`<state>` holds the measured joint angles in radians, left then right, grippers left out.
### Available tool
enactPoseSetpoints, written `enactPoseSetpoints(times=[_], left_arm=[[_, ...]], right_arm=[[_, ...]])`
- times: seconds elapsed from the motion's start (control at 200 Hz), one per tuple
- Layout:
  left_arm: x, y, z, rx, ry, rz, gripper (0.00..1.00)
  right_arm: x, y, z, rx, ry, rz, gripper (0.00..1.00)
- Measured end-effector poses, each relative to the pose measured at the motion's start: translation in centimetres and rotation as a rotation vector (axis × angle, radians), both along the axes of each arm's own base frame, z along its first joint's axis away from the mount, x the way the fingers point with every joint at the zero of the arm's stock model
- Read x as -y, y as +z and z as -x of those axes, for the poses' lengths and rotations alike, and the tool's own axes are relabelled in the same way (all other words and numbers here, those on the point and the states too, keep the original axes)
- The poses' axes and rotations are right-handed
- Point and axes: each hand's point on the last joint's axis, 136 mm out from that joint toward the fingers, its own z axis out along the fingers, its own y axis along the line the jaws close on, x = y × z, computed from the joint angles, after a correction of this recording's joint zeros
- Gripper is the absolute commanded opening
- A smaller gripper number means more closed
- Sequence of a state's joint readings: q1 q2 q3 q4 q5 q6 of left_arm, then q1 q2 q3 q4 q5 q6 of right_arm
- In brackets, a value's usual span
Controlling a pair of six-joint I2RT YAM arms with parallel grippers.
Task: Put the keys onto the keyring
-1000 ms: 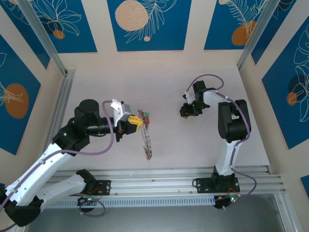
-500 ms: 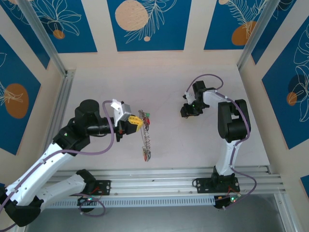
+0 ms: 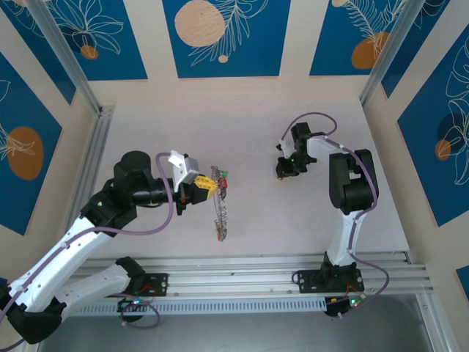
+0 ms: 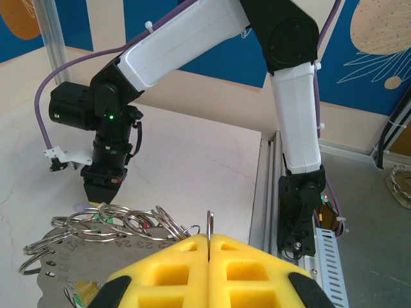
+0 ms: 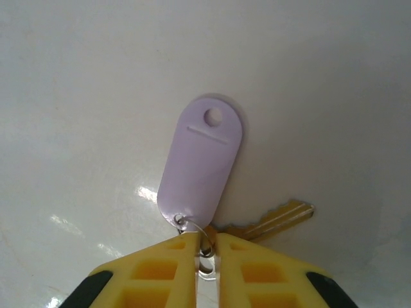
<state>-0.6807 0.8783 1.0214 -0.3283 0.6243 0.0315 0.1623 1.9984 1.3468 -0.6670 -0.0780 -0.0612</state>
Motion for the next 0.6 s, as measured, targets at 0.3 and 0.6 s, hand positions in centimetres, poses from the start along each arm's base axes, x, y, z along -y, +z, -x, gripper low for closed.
enactPoseSetpoints(times=[0.3, 0.6], left_arm=[[0.0, 0.0, 0.0, -0.001, 0.000, -0.001, 0.00], [0.0, -0.1, -0.1, 0.000, 0.007, -0.002, 0.00]], right_arm=[[-0.3, 0.1, 0.0, 0.007, 0.018, -0.006, 0.00], [-1.8, 2.2, 1.6, 0.089, 0.074, -0.015, 0.00]])
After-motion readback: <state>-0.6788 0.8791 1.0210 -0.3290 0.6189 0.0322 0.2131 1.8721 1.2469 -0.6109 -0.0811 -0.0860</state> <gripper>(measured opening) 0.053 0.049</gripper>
